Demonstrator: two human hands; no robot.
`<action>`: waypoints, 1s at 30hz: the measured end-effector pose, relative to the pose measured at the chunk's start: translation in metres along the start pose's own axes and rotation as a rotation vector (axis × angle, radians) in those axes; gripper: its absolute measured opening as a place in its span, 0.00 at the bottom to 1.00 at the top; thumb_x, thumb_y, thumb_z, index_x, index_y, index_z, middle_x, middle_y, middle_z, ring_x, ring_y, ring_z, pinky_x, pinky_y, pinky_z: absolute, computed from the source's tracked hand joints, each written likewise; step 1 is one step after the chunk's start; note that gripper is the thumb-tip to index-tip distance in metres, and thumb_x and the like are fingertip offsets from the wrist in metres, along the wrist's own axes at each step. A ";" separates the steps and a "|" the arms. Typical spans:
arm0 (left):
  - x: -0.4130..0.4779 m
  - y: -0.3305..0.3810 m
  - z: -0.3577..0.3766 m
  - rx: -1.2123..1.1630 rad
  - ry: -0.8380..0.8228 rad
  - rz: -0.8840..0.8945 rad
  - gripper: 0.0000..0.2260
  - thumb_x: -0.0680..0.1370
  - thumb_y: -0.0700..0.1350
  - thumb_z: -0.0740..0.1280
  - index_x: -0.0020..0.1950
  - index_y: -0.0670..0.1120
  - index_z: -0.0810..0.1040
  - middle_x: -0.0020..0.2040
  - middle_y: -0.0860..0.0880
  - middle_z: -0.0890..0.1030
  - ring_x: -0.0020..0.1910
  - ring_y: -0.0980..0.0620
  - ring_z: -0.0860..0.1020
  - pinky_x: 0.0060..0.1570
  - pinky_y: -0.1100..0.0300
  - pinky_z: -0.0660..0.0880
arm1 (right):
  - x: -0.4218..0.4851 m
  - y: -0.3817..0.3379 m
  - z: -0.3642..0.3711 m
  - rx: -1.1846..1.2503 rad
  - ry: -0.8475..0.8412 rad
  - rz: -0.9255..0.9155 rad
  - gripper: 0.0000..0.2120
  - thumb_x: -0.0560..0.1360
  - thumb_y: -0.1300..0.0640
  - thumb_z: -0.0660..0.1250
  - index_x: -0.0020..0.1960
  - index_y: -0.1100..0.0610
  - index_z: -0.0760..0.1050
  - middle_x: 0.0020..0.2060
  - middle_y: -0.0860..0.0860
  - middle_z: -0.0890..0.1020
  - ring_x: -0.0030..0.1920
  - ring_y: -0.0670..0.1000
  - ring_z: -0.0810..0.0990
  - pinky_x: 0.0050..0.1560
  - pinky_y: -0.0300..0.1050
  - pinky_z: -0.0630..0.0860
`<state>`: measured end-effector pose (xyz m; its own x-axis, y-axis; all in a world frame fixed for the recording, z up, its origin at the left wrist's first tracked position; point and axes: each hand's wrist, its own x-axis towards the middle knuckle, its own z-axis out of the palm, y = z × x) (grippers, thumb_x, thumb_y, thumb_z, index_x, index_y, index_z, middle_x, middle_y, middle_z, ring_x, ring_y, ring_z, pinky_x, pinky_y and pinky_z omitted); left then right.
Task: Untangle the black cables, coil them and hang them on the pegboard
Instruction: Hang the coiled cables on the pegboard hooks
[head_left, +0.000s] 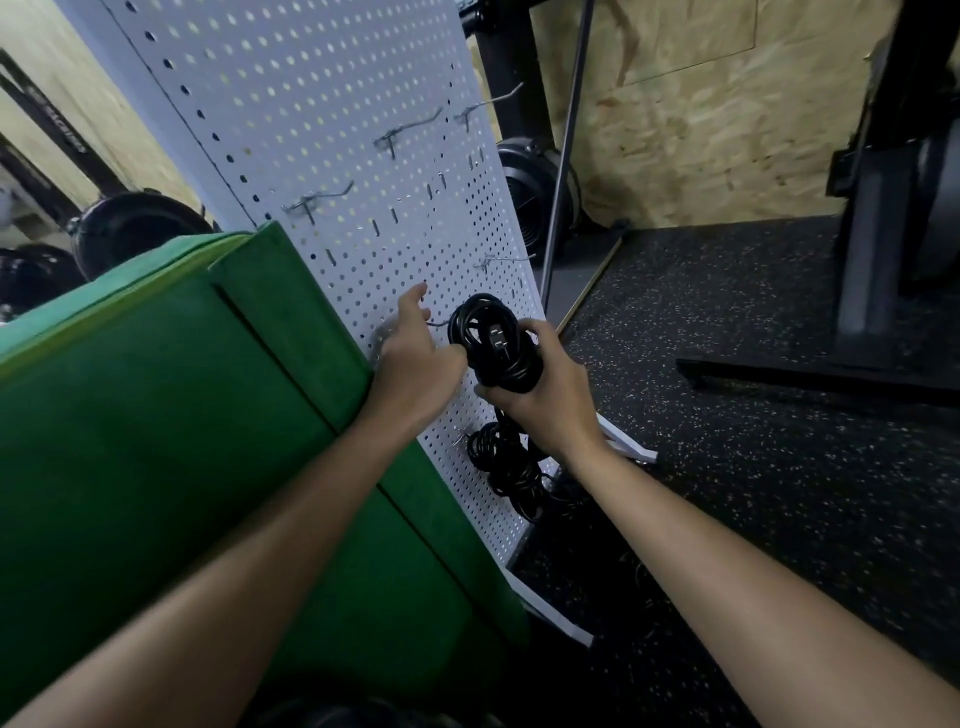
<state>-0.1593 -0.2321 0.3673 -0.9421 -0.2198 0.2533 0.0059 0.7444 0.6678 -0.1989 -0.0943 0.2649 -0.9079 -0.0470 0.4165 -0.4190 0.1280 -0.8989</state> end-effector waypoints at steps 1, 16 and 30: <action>0.000 0.000 -0.001 0.004 -0.006 0.009 0.35 0.78 0.39 0.64 0.83 0.54 0.56 0.78 0.44 0.67 0.65 0.51 0.73 0.61 0.53 0.76 | 0.000 0.000 0.001 0.016 0.012 -0.017 0.35 0.67 0.50 0.84 0.69 0.49 0.71 0.56 0.46 0.84 0.53 0.43 0.81 0.46 0.23 0.70; -0.009 0.006 -0.006 0.076 0.022 0.026 0.37 0.74 0.43 0.70 0.80 0.55 0.60 0.69 0.48 0.75 0.68 0.48 0.75 0.66 0.53 0.76 | 0.009 -0.014 0.028 0.070 0.012 -0.110 0.30 0.69 0.54 0.80 0.68 0.53 0.74 0.50 0.44 0.86 0.47 0.35 0.82 0.44 0.28 0.72; -0.005 -0.002 -0.002 0.097 0.040 0.030 0.36 0.75 0.45 0.71 0.80 0.56 0.60 0.69 0.47 0.76 0.68 0.47 0.75 0.63 0.55 0.77 | 0.007 -0.003 0.035 0.106 0.002 -0.127 0.32 0.69 0.55 0.81 0.69 0.55 0.74 0.53 0.46 0.86 0.52 0.41 0.84 0.50 0.33 0.76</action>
<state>-0.1541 -0.2337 0.3664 -0.9279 -0.2204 0.3009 -0.0009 0.8080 0.5892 -0.2048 -0.1298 0.2654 -0.8475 -0.0539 0.5280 -0.5295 0.0161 -0.8482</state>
